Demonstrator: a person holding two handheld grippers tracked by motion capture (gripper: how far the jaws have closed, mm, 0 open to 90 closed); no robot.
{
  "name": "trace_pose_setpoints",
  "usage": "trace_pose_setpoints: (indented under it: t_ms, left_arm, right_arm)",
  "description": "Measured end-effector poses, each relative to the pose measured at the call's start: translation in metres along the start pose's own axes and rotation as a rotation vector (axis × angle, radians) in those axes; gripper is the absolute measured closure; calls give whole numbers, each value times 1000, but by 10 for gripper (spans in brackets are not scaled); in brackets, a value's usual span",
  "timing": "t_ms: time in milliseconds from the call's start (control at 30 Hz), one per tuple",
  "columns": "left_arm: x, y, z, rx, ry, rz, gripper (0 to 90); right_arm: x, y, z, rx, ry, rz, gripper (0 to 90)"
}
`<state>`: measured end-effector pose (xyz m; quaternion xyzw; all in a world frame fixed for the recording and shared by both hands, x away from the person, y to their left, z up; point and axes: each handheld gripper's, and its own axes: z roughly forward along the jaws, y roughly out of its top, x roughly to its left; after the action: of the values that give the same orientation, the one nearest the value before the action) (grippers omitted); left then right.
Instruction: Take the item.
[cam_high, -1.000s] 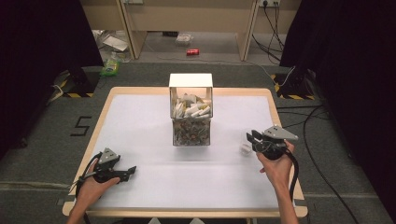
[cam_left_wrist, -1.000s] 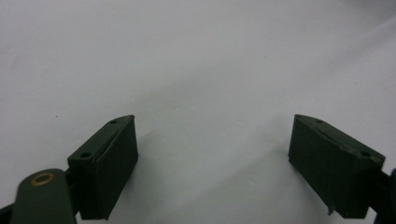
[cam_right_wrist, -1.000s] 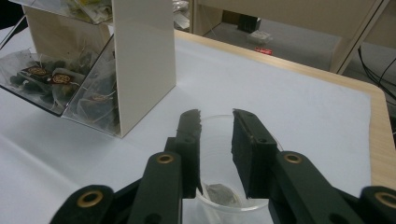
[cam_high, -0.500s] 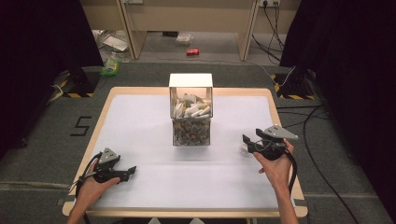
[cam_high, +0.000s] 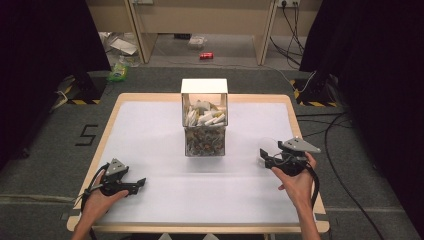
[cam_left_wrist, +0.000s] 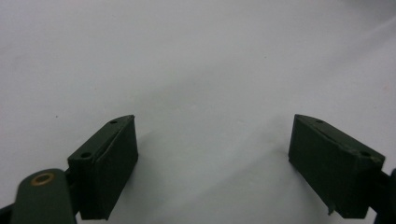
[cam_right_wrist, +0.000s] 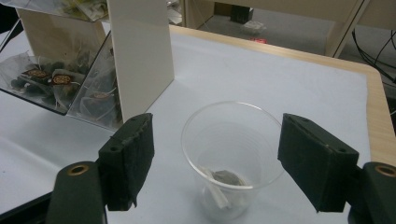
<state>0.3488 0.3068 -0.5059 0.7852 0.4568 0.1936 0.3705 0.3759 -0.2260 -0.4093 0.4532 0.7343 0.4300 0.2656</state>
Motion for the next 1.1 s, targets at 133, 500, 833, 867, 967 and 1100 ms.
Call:
trace_pose_setpoints:
  t_ms: [133,500,833,867,967,1100]
  left_arm:
    - [0,0,0,0,0,0,150]
    - [0,0,0,0,0,1,149]
    - [0,0,0,0,1,1,150]
    - [0,0,0,0,0,1,150]
    - [0,0,0,0,1,1,150]
    - [0,0,0,0,1,1,149]
  right_arm:
    - [-1,-4,-3,5,-3,-1,274]
    - [-2,-17,-9,27,-4,4,268]
    - [-4,-28,-14,36,-2,15,267]
    - [-4,-29,-14,36,-1,13,267]
    - [-3,-32,-14,46,6,11,267]
    - [0,-36,-13,50,8,13,266]
